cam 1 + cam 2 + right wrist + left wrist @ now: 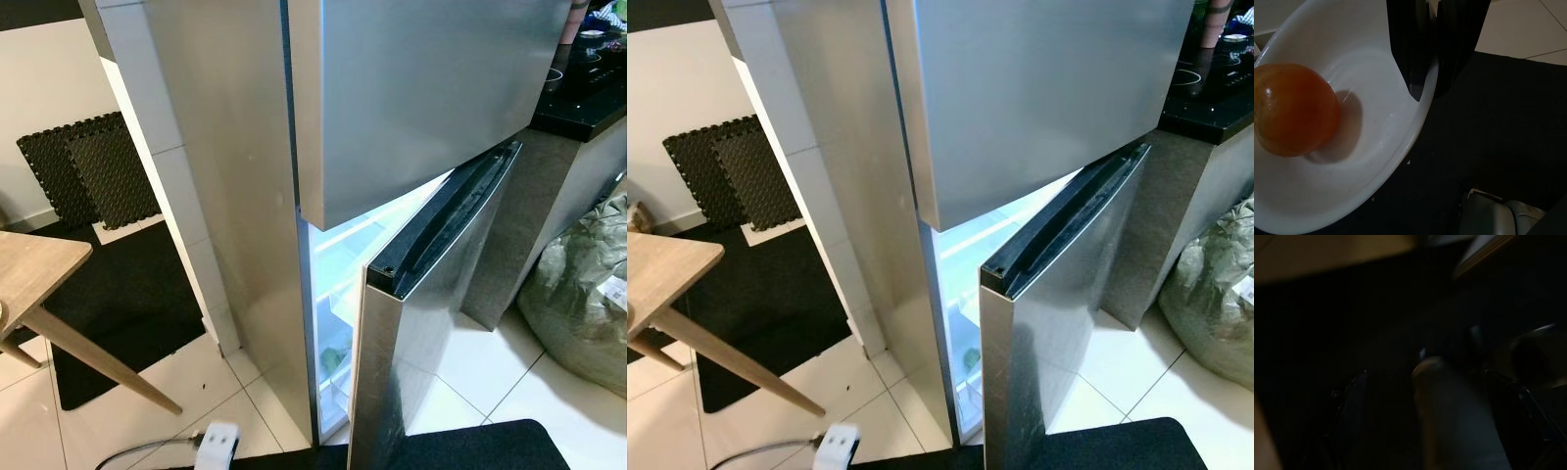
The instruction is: Restocking fridge
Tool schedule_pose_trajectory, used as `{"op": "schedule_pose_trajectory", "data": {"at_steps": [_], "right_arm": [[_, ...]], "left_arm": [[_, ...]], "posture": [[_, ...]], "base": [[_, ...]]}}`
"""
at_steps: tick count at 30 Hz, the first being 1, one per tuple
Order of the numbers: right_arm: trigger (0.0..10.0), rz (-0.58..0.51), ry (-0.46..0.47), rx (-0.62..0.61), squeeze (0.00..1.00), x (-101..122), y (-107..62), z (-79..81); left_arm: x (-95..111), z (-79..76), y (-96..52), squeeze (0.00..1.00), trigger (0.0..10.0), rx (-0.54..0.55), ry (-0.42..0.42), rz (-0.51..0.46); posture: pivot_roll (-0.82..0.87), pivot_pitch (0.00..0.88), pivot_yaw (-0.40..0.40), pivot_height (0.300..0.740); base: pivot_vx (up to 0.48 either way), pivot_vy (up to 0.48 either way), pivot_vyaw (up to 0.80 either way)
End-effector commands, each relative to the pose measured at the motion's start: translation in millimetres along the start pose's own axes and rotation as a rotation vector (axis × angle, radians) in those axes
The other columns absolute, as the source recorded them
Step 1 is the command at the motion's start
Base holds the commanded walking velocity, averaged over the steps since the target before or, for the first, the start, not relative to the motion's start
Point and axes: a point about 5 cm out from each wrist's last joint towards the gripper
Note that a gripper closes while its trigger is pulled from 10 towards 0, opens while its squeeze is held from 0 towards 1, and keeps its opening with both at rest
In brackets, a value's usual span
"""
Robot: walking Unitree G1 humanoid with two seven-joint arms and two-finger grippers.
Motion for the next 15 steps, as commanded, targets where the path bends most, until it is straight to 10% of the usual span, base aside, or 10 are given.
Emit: {"op": "schedule_pose_trajectory", "data": {"at_steps": [1,15], "right_arm": [[10.0,-0.010,-0.007,0.007,0.00,3.2,0.3,2.7],[10.0,-0.004,-0.023,0.003,0.00,3.2,0.1,-1.2]], "left_arm": [[-14.1,16.8,-6.9,0.00,10.0,0.072,-0.033,0.049],[-8.9,5.8,-2.7,0.00,10.0,0.012,-0.007,0.044]], "posture": [[-0.16,0.000,0.054,0.740],[-0.14,0.000,0.045,0.740]], "base": [[0.000,0.000,0.00],[0.000,-0.034,0.00]]}}
Point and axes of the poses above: a point about 5 cm out from each wrist's last joint towards the gripper, its own y axis pointing out of the wrist towards the gripper, its own x axis along the axis of the wrist's last joint, z = x × y, and after that the axes turned 5 degrees about -y, right-handed
